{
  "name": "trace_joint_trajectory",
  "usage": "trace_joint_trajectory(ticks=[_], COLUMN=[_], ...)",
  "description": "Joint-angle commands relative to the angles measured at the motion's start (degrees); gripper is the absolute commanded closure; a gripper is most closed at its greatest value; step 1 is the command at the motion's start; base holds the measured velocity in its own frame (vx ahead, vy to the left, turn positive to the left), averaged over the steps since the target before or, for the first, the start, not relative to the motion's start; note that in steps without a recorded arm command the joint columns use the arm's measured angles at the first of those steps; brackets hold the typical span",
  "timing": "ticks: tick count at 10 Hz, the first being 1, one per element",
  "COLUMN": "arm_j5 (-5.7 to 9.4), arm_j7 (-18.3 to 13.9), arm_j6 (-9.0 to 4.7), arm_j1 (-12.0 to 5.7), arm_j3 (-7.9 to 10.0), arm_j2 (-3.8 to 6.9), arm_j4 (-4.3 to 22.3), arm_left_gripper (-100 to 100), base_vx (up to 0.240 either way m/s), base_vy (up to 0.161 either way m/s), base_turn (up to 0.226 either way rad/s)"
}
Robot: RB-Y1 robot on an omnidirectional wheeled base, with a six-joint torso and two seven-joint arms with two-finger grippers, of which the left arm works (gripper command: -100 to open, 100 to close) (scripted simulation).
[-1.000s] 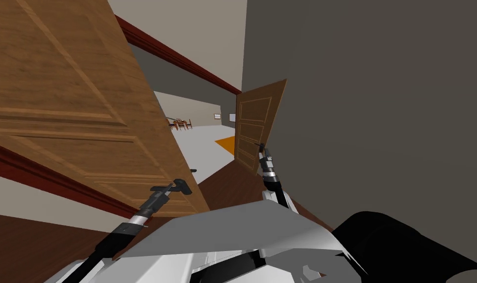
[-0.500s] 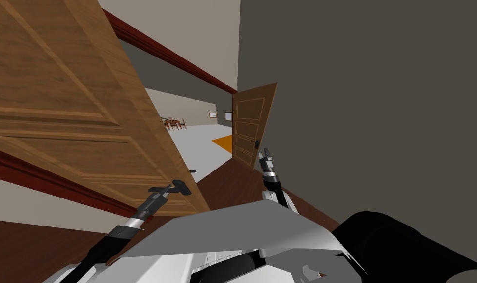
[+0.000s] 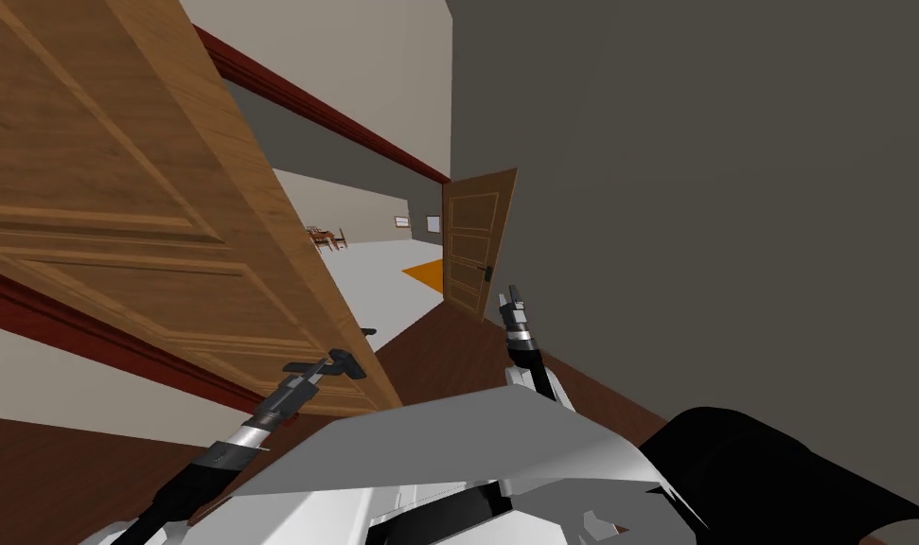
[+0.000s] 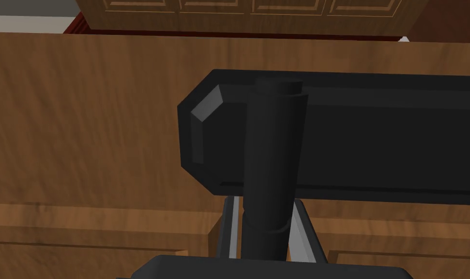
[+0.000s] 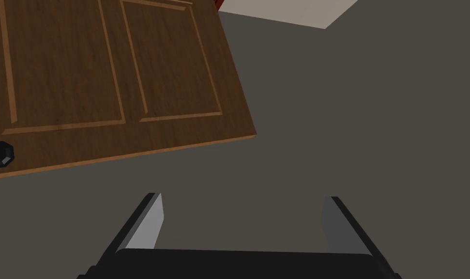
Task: Pull the door open
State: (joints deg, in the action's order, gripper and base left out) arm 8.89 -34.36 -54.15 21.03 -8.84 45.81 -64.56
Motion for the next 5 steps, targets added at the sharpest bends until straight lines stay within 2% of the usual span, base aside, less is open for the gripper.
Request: trace_joint_trajectory(ticks=[1, 2, 3, 5], arm_j5=[0.11, -0.05, -0.11, -0.08], arm_j7=[-0.29, -0.16, -0.35, -0.6], arm_j6=[-0.8, -0.5, -1.37, -2.54], arm_j1=[0.21, 0.12, 0.3, 0.45], arm_j3=[0.14, -0.15, -0.41, -0.56], arm_j2=[0.5, 0.17, 0.38, 0.78], arm_j4=[0.41, 0.27, 0.79, 1.51], arm_left_gripper=[100, 100, 100, 100], base_vx=[-0.17, -0.075, -0.116, -0.194], base_vy=[0.081, 0.033, 0.048, 0.069], base_turn=[-0.087, -0.03, -0.128, -0.17])
